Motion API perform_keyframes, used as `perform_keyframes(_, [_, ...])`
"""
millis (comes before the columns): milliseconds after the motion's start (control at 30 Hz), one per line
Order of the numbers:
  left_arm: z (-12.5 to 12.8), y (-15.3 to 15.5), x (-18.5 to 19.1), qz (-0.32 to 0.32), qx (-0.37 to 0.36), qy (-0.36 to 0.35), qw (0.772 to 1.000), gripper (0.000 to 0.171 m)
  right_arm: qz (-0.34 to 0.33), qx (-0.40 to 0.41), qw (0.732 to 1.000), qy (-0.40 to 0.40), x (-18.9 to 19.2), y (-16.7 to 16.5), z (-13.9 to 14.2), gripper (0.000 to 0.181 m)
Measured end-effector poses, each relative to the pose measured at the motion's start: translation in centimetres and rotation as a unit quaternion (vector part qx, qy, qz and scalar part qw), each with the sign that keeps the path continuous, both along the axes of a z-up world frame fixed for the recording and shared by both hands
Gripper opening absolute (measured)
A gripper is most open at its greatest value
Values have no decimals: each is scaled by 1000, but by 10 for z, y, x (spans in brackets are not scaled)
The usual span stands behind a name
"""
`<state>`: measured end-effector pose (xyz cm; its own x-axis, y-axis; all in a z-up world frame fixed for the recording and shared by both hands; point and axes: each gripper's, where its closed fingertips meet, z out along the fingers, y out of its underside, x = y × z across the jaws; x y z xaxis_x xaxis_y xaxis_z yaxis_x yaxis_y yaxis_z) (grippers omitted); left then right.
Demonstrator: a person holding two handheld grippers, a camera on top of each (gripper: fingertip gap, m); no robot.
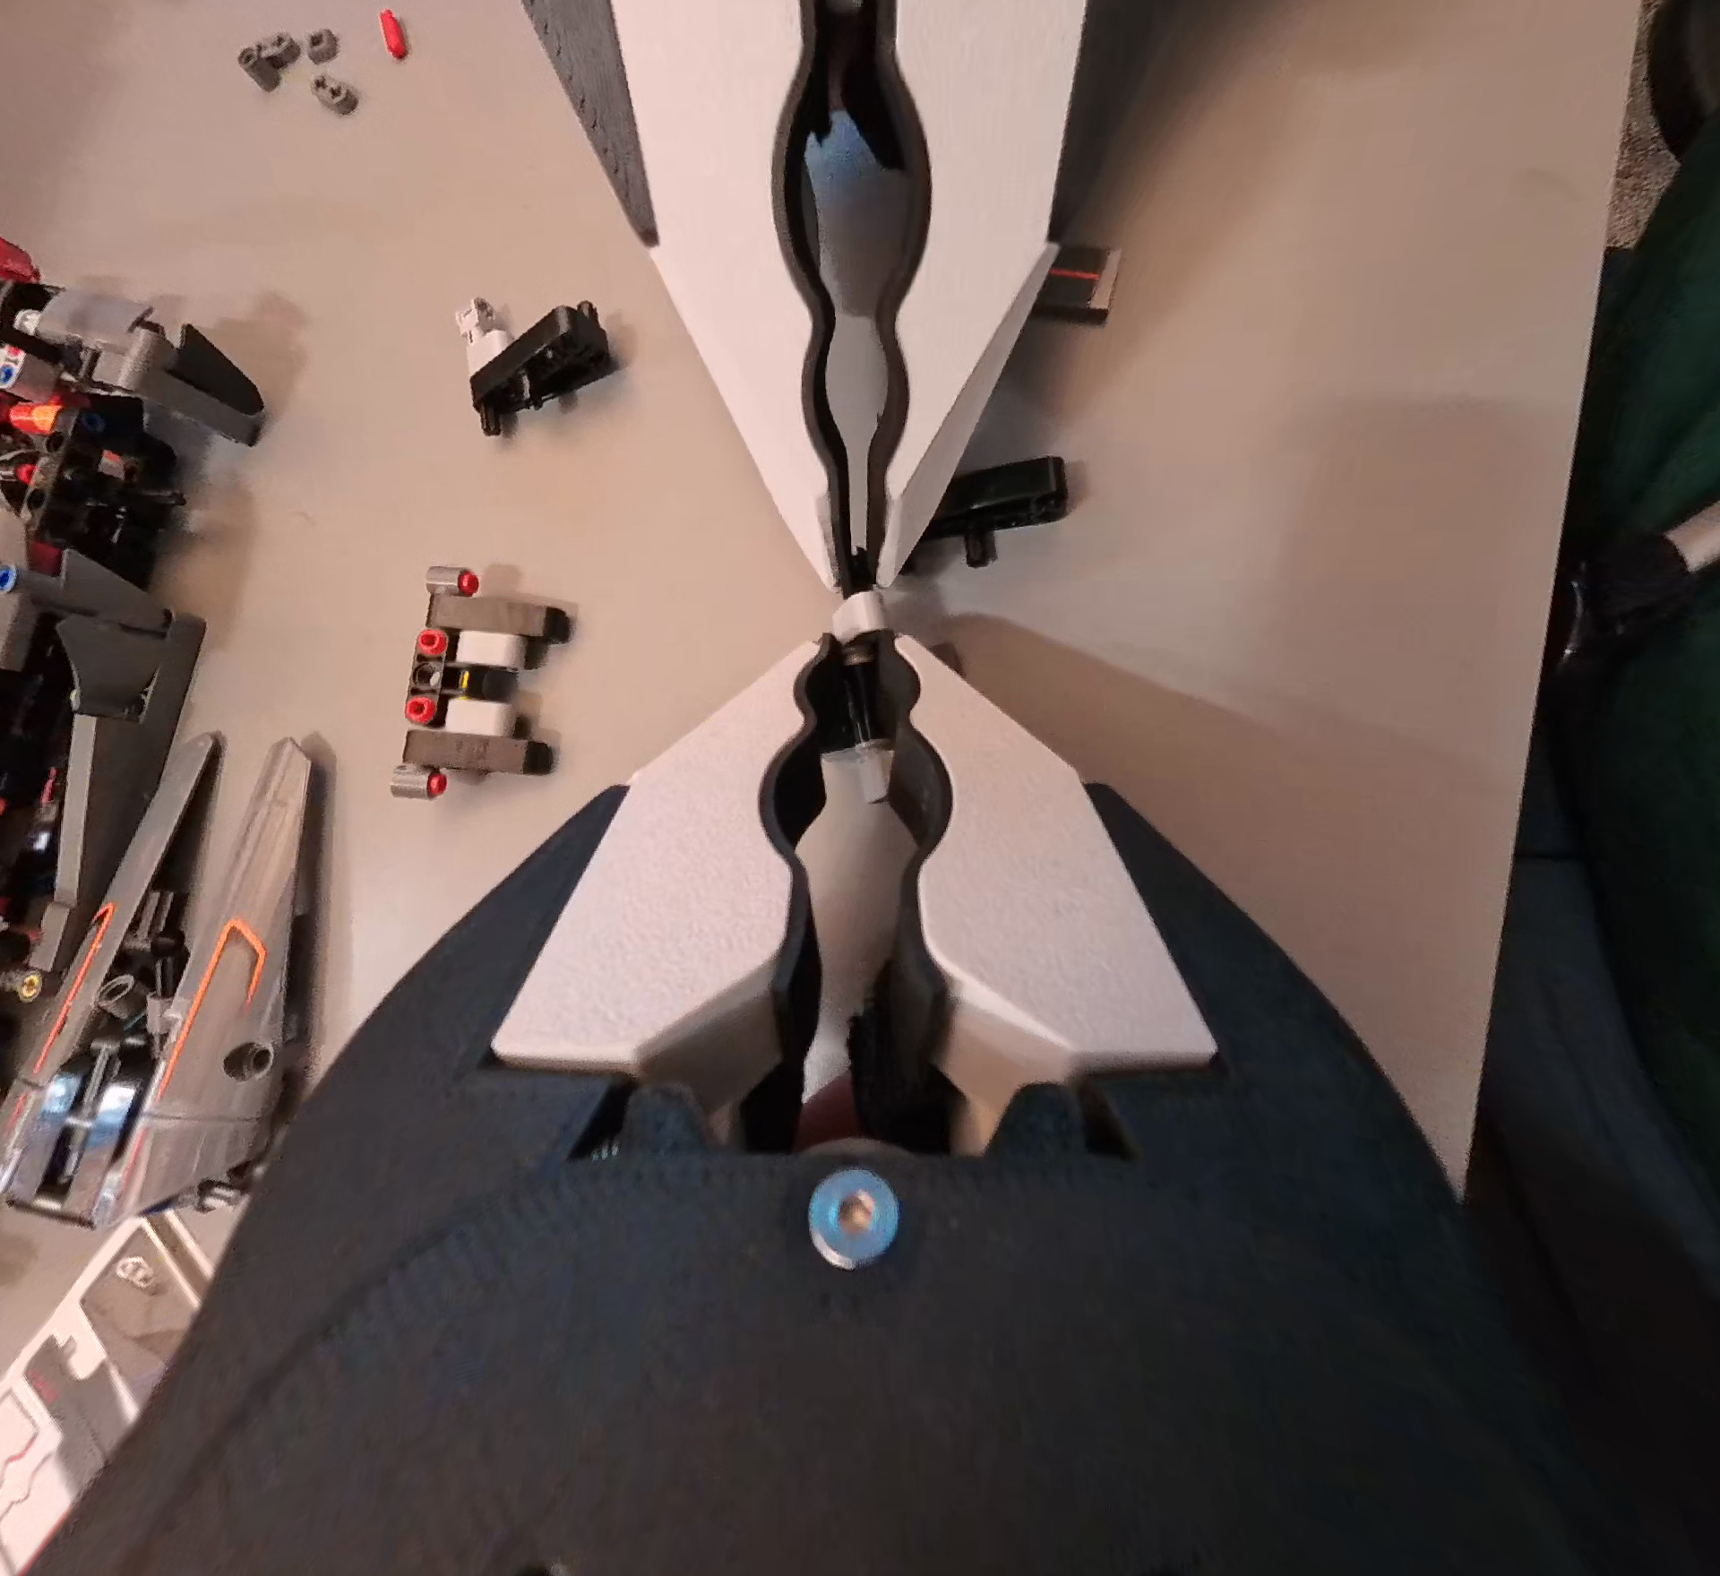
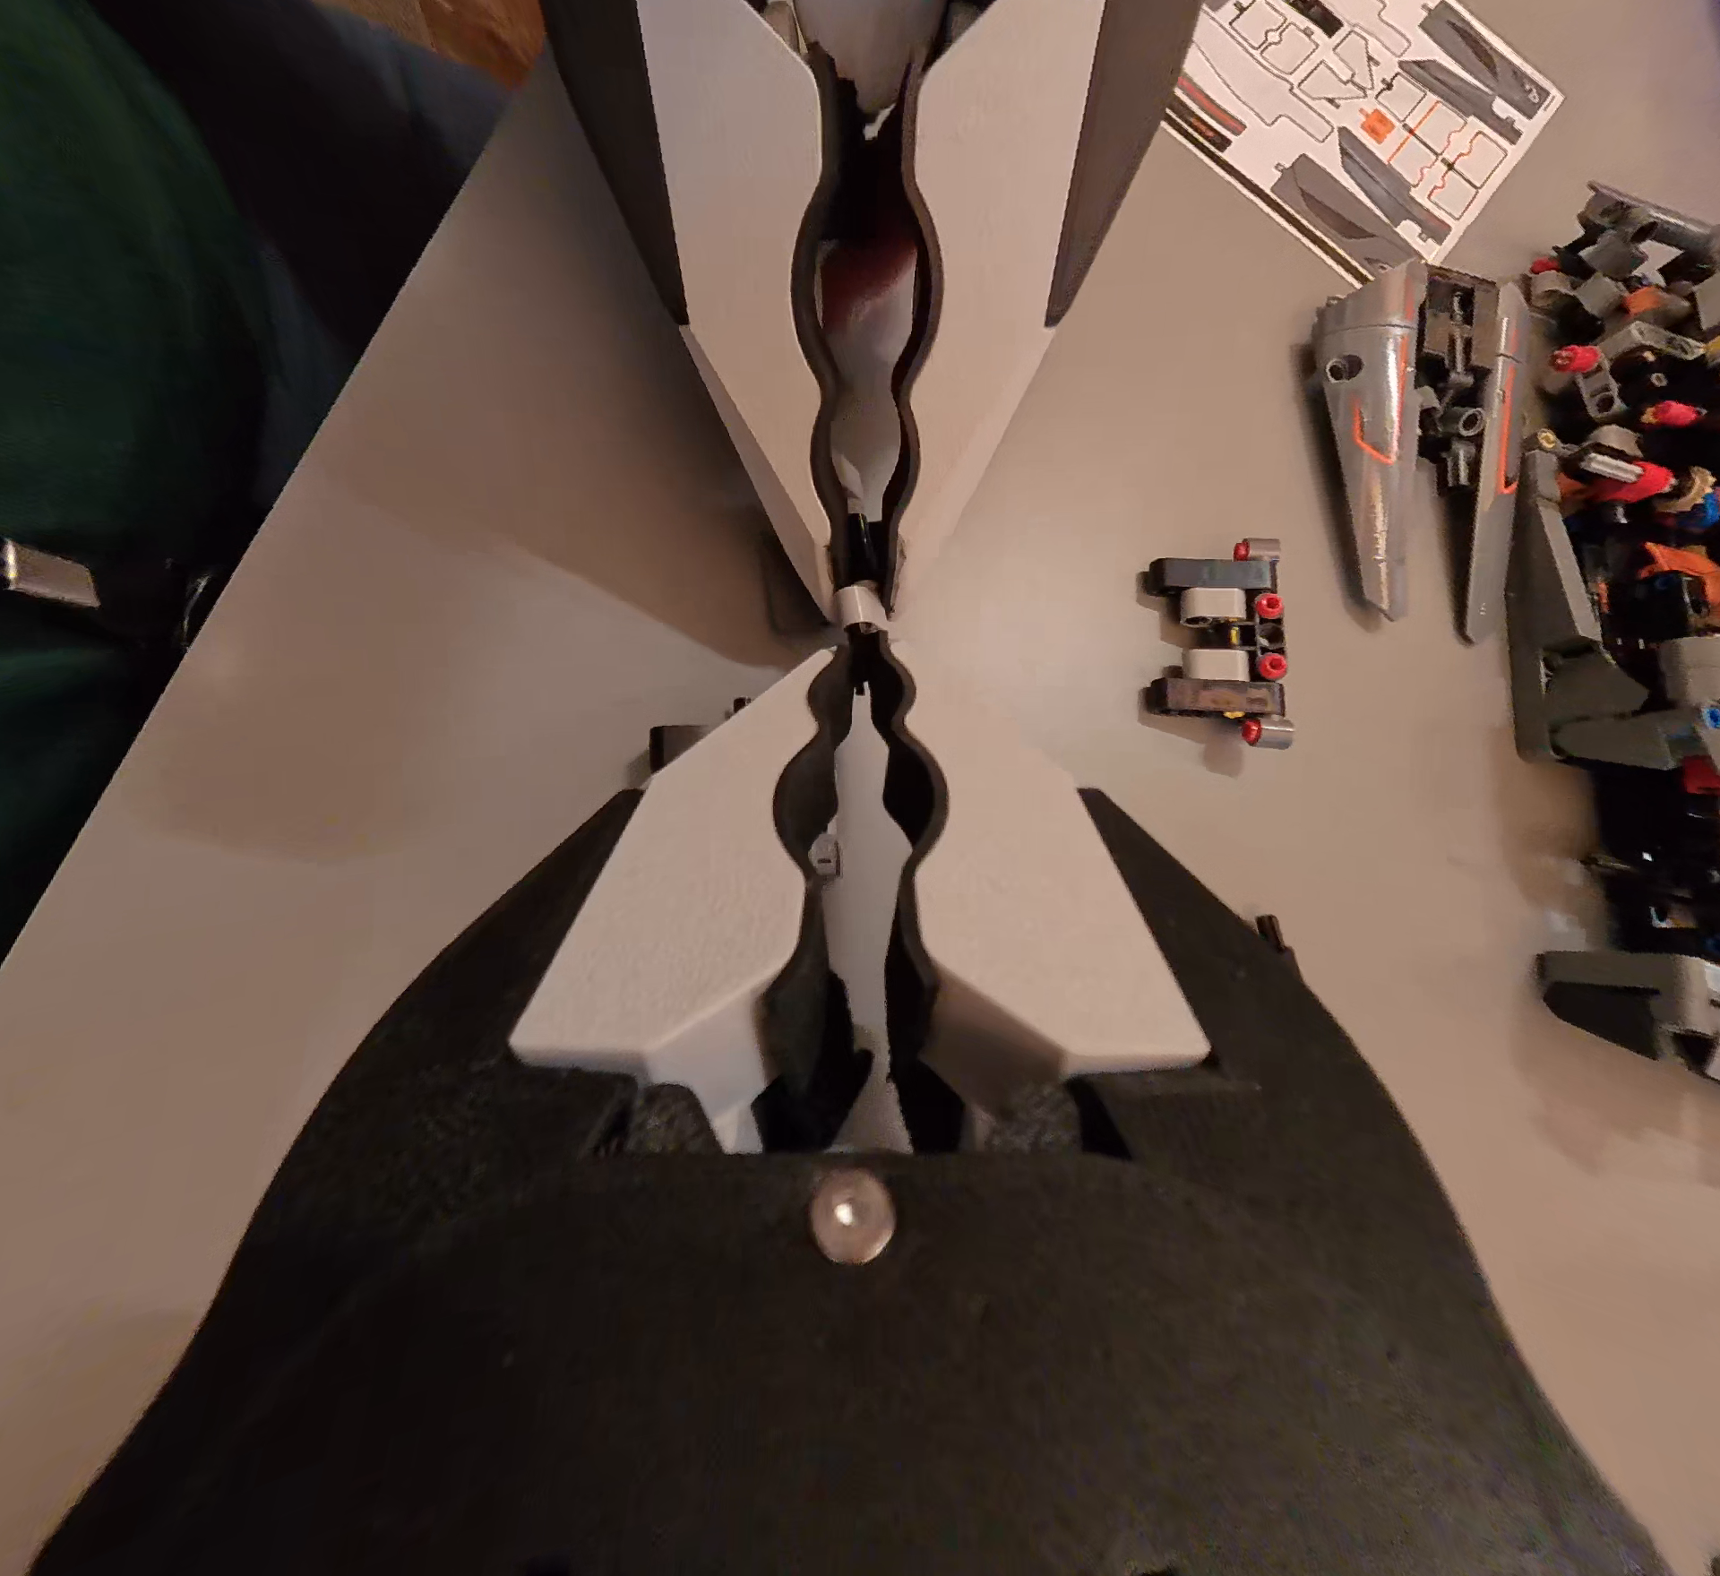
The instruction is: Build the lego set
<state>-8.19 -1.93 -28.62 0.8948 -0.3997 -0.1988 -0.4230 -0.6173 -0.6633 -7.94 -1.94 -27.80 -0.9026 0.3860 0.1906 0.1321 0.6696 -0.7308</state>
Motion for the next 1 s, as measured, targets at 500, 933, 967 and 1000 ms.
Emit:
perform_keyframes(500, [-1, 0, -4, 42, -63, 22, 997, 5, -36, 63, 997, 16, -5, 1, -2, 0])
perform_keyframes(933, [-2, 0, -6, 57, -87, 46, 994, 4, -55, 55, 997, -4, -7, 2, -3, 1])
perform_keyframes(967, [-2, 0, -6, 59, -81, 40, 994, 5, -53, 43, 998, -7, -7, 1, -2, 1])
perform_keyframes(1000, [-1, -1, -6, 60, -77, 33, 995, 5, -53, 37, 998, -11, -7, 1, -3, 1])
